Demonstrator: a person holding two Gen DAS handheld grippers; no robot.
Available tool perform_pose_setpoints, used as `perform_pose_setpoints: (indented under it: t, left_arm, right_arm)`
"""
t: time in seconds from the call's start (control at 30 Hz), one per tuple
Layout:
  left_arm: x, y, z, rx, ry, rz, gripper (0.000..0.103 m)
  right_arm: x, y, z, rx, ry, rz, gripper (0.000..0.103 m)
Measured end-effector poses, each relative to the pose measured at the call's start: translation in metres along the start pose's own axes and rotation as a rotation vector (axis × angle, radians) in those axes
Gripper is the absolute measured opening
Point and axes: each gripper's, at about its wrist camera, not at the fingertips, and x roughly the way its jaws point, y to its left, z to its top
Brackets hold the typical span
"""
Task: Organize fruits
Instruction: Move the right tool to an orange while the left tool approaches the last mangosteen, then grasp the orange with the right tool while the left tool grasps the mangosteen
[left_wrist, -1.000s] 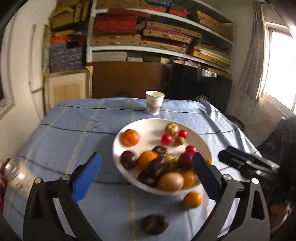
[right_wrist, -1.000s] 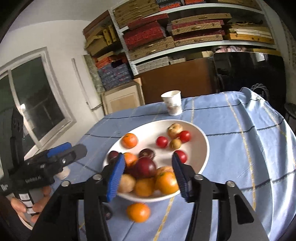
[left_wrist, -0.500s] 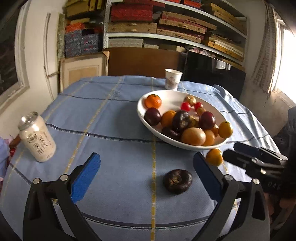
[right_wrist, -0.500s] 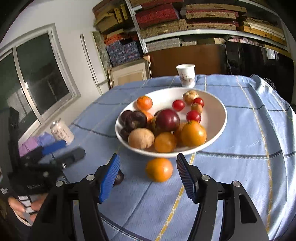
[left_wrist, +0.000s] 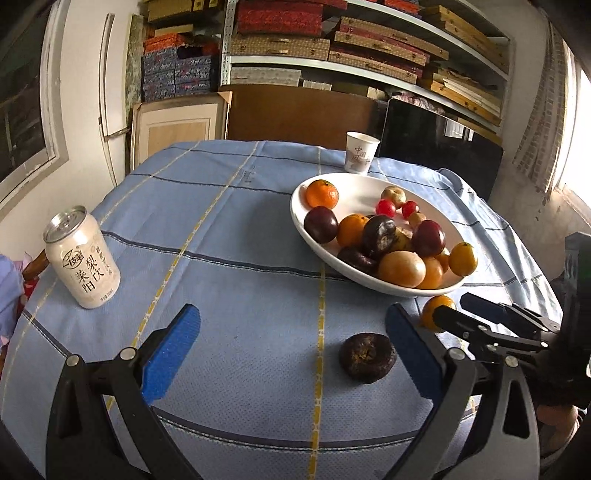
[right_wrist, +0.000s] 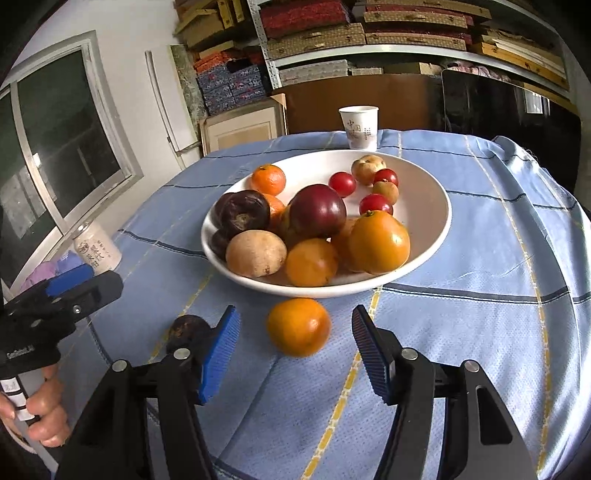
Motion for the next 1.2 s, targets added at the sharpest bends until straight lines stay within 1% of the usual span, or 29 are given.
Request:
perform_pose_setpoints:
  t: [0.1,0.3,0.43,0.73,0.87,0.9,0.97,1.03,1.1,1.17,1.2]
  left_arm:
    - [0.001,0.002,0.001,-0.011,0.004,0.001,0.098]
    - [0.003,0.003,0.000,-0.022,0.015,-0.009,0.098]
    - [0.003,0.002,0.000,-0.021,0.012,-0.003,0.098]
    - [0.003,0.003,-0.001,-0.024,0.017,0.001,0.098]
    - [0.004,0.004,-0.001,-0.028,0.020,0.003,0.098]
    - [0.004,0.004,-0.001,-0.030,0.021,0.002,0.098]
    - [0.004,0.005,-0.001,-0.034,0.021,0.002,0.098]
    - [0.004,0.006,-0.002,-0.037,0.023,0.002,0.098]
    - [0.005,0.006,-0.002,-0.039,0.031,-0.005,0.098]
    - [0.008,0.004,-0.004,-0.028,0.050,-0.025,0.098]
    - [0.011,0.001,-0.006,-0.005,0.070,-0.046,0.098]
  right_arm:
    - [0.006,0.002,0.001,-0.011,0.018,-0.006,0.055]
    - [0.012,0.001,0.003,-0.004,0.029,-0.024,0.054]
    - [0.017,0.002,0.003,-0.012,0.049,-0.030,0.051]
    - [0.020,0.000,0.002,0.001,0.064,-0.042,0.050]
    - [0.023,-0.001,0.002,0.006,0.078,-0.034,0.049]
    - [0.023,0.000,0.001,0.000,0.079,-0.036,0.048]
    - [0.023,0.003,0.002,-0.015,0.078,-0.028,0.040]
    - [0.022,0.005,0.001,-0.025,0.072,-0.040,0.040]
    - [0.018,0.002,0.001,-0.011,0.067,-0.032,0.040]
    - [0.008,-0.004,0.001,0.012,0.047,-0.033,0.040]
    - [0.000,-0.007,0.002,0.021,0.027,-0.033,0.040]
